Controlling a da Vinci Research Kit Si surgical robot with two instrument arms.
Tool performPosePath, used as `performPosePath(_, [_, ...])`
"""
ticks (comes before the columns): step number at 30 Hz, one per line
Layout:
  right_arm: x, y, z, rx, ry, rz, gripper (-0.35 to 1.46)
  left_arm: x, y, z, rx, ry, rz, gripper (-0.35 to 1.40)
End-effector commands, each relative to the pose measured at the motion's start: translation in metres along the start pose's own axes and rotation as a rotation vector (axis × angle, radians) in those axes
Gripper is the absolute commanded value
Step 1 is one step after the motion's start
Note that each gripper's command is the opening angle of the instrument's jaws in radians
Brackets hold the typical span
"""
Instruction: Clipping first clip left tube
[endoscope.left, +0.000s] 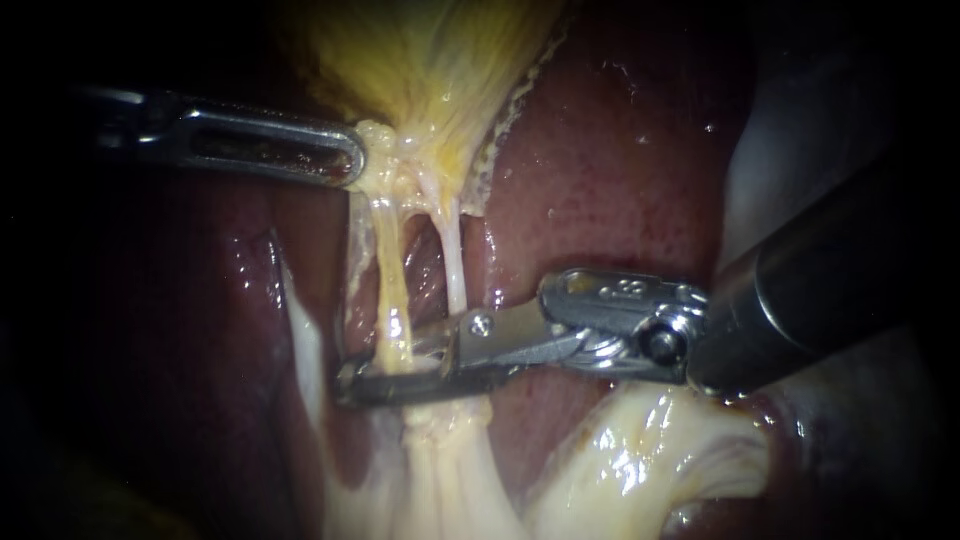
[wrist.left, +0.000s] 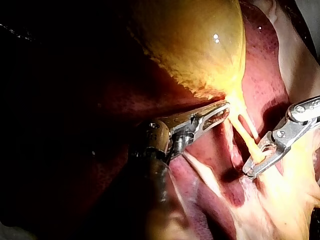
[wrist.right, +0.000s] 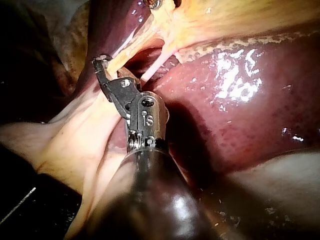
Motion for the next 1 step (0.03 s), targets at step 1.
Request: performPosePath(1, [0.0,0.0,0.0,0.0,0.001,0.0,-0.35,-0.0001,0.0,0.0,0.001,0.0,0.001,-0.35])
